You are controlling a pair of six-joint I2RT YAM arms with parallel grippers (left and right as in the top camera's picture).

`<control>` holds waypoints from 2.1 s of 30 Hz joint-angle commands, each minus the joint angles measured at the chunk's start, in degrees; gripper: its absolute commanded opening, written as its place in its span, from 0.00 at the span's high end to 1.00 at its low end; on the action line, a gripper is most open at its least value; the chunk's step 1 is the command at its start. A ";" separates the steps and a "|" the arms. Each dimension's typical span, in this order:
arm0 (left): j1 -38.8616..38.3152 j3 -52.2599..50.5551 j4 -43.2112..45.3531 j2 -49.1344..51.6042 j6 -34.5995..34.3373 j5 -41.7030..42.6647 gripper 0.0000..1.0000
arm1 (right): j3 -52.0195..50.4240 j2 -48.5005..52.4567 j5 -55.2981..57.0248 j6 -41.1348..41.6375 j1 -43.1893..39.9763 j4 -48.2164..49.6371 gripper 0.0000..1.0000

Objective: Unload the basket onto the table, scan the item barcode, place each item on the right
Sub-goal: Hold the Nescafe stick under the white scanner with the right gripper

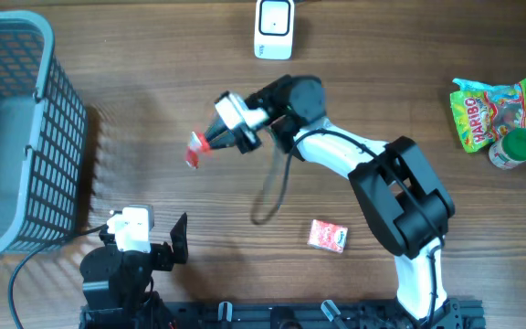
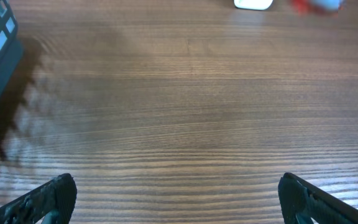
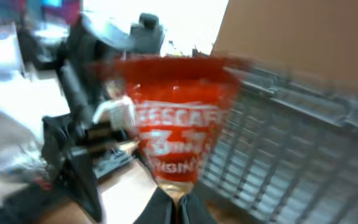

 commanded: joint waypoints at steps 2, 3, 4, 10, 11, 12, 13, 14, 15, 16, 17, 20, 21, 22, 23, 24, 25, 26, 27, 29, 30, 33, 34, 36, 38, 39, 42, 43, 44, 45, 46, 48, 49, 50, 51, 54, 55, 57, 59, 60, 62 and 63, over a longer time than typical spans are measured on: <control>-0.26 -0.42 0.11 -0.50 0.61 -0.09 0.00 | 0.02 -0.79 18.10 8.13 -0.72 -27.82 0.96; -0.26 -0.42 0.11 -0.50 0.63 -0.11 0.00 | 0.02 -0.79 24.20 11.61 -1.07 -34.53 0.96; -0.26 -0.42 0.11 -0.50 0.63 -0.09 0.00 | 0.02 -0.79 30.14 16.35 -1.46 -40.63 0.96; -0.26 -0.42 0.11 -0.50 0.63 -0.09 0.00 | 0.00 -0.79 45.13 44.72 -4.44 -57.59 0.96; -0.26 -0.42 0.11 -0.50 0.63 -0.09 0.00 | 0.00 -0.79 45.09 50.51 -4.90 -57.79 0.96; -0.26 -0.42 0.11 -0.50 0.61 -0.11 0.00 | 0.00 -0.79 45.59 54.99 -5.22 -58.38 0.96; -0.26 -0.42 0.11 -0.50 0.63 -0.11 0.00 | 0.00 -0.76 46.99 58.40 -5.29 -58.38 0.96; -0.26 -0.42 0.11 -0.50 0.61 -0.09 0.00 | 0.00 -0.76 48.37 59.28 -5.27 -57.48 0.96; -0.26 -0.42 0.11 -0.50 0.63 -0.09 0.00 | 0.00 -0.76 51.17 56.76 -5.27 -55.45 0.96; -0.26 -0.42 0.11 -0.50 0.63 -0.09 0.00 | 0.00 -0.76 52.70 55.58 -5.16 -54.36 0.96; -0.26 -0.42 0.11 -0.50 0.63 -0.09 0.00 | 0.02 -0.76 54.80 55.76 -5.16 -54.21 0.96; -0.26 -0.42 0.11 -0.50 0.61 -0.09 0.00 | 0.96 -0.76 60.33 57.29 -5.64 -54.29 0.96; -0.26 -0.42 0.11 -0.50 0.63 -0.09 0.00 | 1.77 -0.76 61.90 57.33 -6.01 -54.77 0.95; -0.26 -0.42 0.11 -0.50 0.61 -0.11 0.00 | 3.06 -0.76 63.32 57.77 -6.36 -55.95 0.95; -0.26 -0.42 0.11 -0.50 0.61 -0.09 0.00 | 4.31 -0.76 64.76 58.47 -6.58 -57.64 0.95; -0.26 -0.42 0.11 -0.50 0.61 -0.09 0.00 | 6.43 -0.76 67.30 59.04 -6.88 -60.74 0.95; -0.26 -0.42 0.11 -0.50 0.63 -0.09 0.00 | 9.33 -0.74 70.64 59.01 -7.17 -64.52 0.95; -0.26 -0.42 0.11 -0.50 0.63 -0.09 0.00 | 11.17 -0.70 72.43 58.99 -7.26 -66.51 0.96; -0.26 -0.42 0.11 -0.50 0.63 -0.09 0.00 | 13.62 -0.66 74.60 58.97 -7.32 -68.52 0.95; -0.26 -0.42 0.09 -0.50 0.63 -0.09 0.00 | 18.97 -0.02 79.08 59.10 -7.54 -71.06 0.95; -0.26 -0.42 0.11 -0.50 0.61 -0.09 0.00 | 20.92 0.74 80.11 60.06 -7.74 -71.04 0.95; -0.26 -0.42 0.11 -0.50 0.63 -0.09 0.00 | 25.90 3.54 80.67 64.59 -8.92 -70.97 0.95; -0.26 -0.42 0.11 -0.50 0.63 -0.09 0.00 | 27.32 5.05 80.43 66.27 -9.38 -70.84 0.95; -0.26 -0.42 0.11 -0.50 0.61 -0.11 0.00 | 29.18 7.61 80.46 68.50 -9.94 -70.60 0.95; -0.26 -0.42 0.11 -0.50 0.63 -0.09 0.00 | 30.60 10.03 80.21 71.14 -10.16 -70.55 0.95; -0.26 -0.42 0.11 -0.50 0.63 -0.09 0.00 | 31.80 11.85 80.21 72.83 -10.16 -70.53 0.96; -0.26 -0.42 0.11 -0.50 0.61 -0.09 0.00 | 34.25 15.04 79.08 73.72 -10.05 -70.60 0.95; -0.26 -0.42 0.11 -0.50 0.61 -0.09 0.00 | 34.86 16.24 78.20 74.73 -10.05 -70.69 0.95; -0.26 -0.42 0.11 -0.50 0.63 -0.11 0.00 | 35.23 17.42 77.72 77.26 -10.12 -70.64 0.95; -0.26 -0.42 0.09 -0.50 0.61 -0.09 0.00 | 35.26 18.43 77.29 79.43 -10.16 -69.85 0.95; -0.26 -0.42 0.11 -0.50 0.63 -0.09 0.00 | 35.26 18.95 76.87 80.30 -10.23 -68.94 0.95; -0.26 -0.42 0.09 -0.50 0.63 -0.09 0.00 | 35.32 20.59 75.87 81.33 -10.34 -65.94 0.96; -0.26 -0.42 0.11 -0.50 0.63 -0.09 0.00 | 35.34 21.46 75.19 82.18 -10.36 -64.76 0.95; -0.26 -0.42 0.11 -0.50 0.63 -0.09 0.00 | 35.34 21.92 74.79 82.90 -10.36 -64.35 0.95; -0.26 -0.42 0.11 -0.50 0.61 -0.09 0.00 | 35.39 22.29 74.75 83.36 -10.36 -64.24 0.95; -0.26 -0.42 0.11 -0.50 0.61 -0.11 0.00 | 35.39 22.71 74.79 84.02 -10.36 -64.57 0.95; -0.26 -0.42 0.11 -0.50 0.61 -0.09 0.00 | 35.39 22.71 75.28 83.97 -10.36 -64.59 0.95; -0.26 -0.42 0.11 -0.50 0.63 -0.09 0.00 | 35.41 22.71 75.69 83.97 -10.36 -64.54 0.96; -0.26 -0.42 0.11 -0.50 0.63 -0.09 0.00 | 35.89 22.71 75.65 83.93 -10.43 -64.54 0.95; -0.26 -0.42 0.11 -0.50 0.63 -0.09 0.00 | 36.17 22.71 75.63 83.93 -10.43 -64.54 0.96; -0.26 -0.42 0.11 -0.50 0.61 -0.11 0.00 | 36.87 22.71 75.65 83.97 -10.45 -64.54 0.95; -0.26 -0.42 0.11 -0.50 0.63 -0.11 0.00 | 37.20 22.71 75.69 84.11 -10.49 -64.54 0.95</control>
